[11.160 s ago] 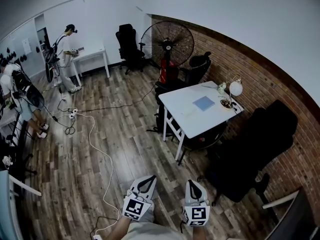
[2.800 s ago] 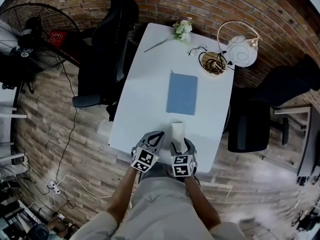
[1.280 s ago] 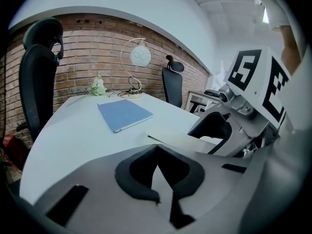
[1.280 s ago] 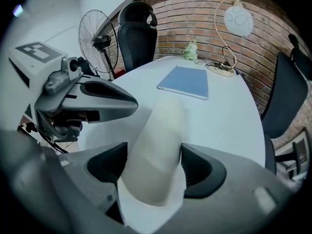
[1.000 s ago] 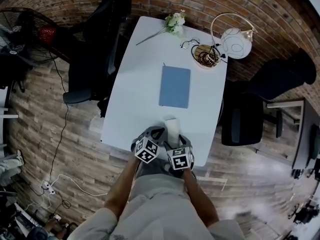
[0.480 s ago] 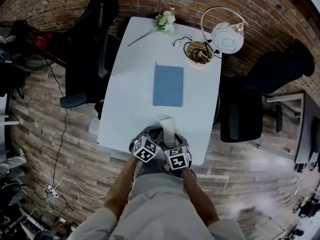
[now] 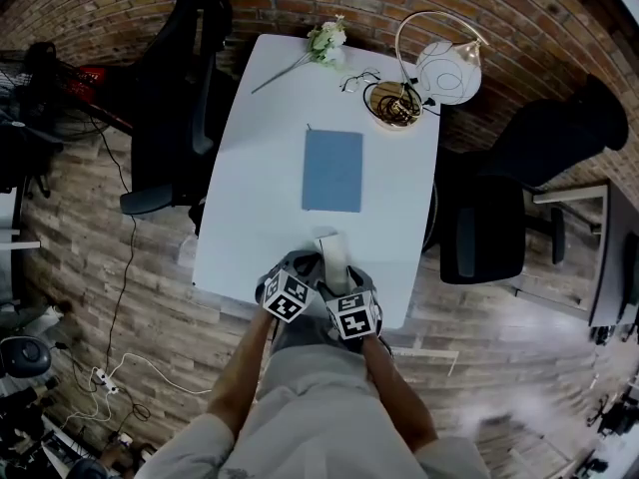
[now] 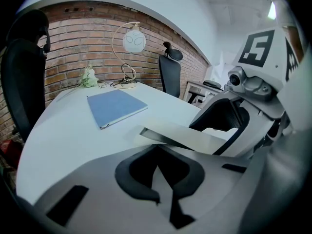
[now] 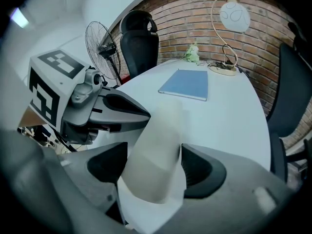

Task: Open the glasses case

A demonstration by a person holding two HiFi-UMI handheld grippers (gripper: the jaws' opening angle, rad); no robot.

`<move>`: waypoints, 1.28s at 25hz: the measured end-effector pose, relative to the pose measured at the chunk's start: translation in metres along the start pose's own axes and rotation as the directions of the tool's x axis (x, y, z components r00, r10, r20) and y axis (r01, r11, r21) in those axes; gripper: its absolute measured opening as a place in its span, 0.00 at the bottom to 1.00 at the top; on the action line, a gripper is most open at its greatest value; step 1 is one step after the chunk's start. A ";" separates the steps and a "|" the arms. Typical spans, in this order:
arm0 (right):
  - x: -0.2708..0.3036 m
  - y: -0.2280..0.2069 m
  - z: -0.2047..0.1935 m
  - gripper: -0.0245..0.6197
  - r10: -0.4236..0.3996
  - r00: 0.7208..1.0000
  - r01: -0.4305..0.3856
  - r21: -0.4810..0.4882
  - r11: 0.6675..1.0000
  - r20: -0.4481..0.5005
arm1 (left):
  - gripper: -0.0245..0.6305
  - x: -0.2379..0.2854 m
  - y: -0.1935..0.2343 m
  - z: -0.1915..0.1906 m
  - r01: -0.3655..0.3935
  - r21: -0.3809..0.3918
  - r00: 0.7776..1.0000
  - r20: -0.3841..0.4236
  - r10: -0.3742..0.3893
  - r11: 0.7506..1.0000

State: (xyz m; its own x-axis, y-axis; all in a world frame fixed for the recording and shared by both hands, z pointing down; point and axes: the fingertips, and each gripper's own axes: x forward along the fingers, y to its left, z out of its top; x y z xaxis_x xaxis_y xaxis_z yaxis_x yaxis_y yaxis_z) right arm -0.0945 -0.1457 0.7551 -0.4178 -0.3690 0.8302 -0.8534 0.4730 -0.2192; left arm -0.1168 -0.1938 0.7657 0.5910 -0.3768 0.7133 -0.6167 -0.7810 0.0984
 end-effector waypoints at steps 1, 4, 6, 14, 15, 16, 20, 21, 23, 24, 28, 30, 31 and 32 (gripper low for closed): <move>-0.001 0.000 0.000 0.58 0.001 1.000 -0.001 0.001 1.000 0.002 | 0.04 0.000 0.000 0.000 -0.002 -0.001 1.000 0.000 0.002 1.000; -0.004 0.000 0.001 0.57 0.004 1.000 -0.004 0.004 1.000 0.011 | 0.04 -0.001 0.000 0.000 -0.003 -0.005 1.000 0.000 0.003 1.000; -0.006 0.000 0.002 0.56 0.005 1.000 -0.005 0.004 1.000 0.018 | 0.04 -0.001 0.000 0.000 -0.004 -0.005 1.000 0.000 0.004 1.000; -0.011 -0.006 -0.002 0.51 -0.007 0.999 0.006 0.010 1.000 0.033 | 0.04 -0.001 0.000 -0.001 -0.008 -0.001 1.000 0.001 0.008 1.000; -0.012 -0.006 -0.001 0.51 -0.007 0.999 0.007 0.012 1.000 0.036 | 0.04 -0.001 0.000 -0.001 -0.009 -0.002 1.000 0.001 0.009 1.000; -0.013 -0.006 -0.001 0.50 -0.008 0.999 0.007 0.013 1.000 0.039 | 0.04 -0.001 0.000 -0.001 -0.010 -0.002 1.000 0.001 0.010 1.000; -0.016 -0.007 0.000 0.48 -0.012 0.999 0.011 0.020 1.000 0.053 | 0.04 -0.001 0.001 -0.001 -0.012 -0.004 1.000 0.001 0.012 1.000; -0.017 -0.008 0.001 0.47 -0.014 0.998 0.013 0.022 1.000 0.056 | 0.04 -0.001 0.001 -0.001 -0.012 -0.004 1.000 0.001 0.012 1.000; -0.018 -0.008 0.001 0.46 -0.018 0.998 0.016 0.024 1.000 0.061 | 0.04 -0.001 0.001 -0.001 -0.012 -0.004 1.000 0.003 0.012 1.000; -0.019 -0.008 0.001 0.45 -0.020 0.998 0.018 0.025 1.000 0.064 | 0.04 -0.001 0.001 -0.001 -0.011 -0.004 1.000 0.004 0.011 1.000; -0.022 -0.009 0.002 0.42 -0.026 0.997 0.024 0.029 0.999 0.074 | 0.04 -0.001 0.001 -0.002 -0.013 -0.003 1.000 0.004 0.013 1.000; -0.024 -0.010 0.002 0.41 -0.029 0.997 0.026 0.031 0.999 0.077 | 0.04 -0.002 0.001 -0.002 -0.014 -0.002 1.000 0.004 0.014 1.000; -0.025 -0.010 0.002 0.40 -0.030 0.996 0.028 0.033 0.999 0.079 | 0.04 -0.002 0.001 -0.002 -0.014 -0.003 1.000 0.003 0.014 1.000; -0.025 -0.011 0.002 0.39 -0.032 0.996 0.030 0.034 0.999 0.082 | 0.04 -0.002 0.001 -0.002 -0.013 -0.003 1.000 0.003 0.013 1.000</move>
State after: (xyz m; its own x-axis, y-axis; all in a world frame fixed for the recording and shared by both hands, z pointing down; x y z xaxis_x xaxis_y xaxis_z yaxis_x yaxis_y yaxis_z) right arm -0.0755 -0.1430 0.7354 -0.4141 -0.4484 0.7921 -0.8756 0.4341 -0.2121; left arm -0.1191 -0.1928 0.7658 0.5843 -0.3887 0.7124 -0.6260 -0.7745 0.0909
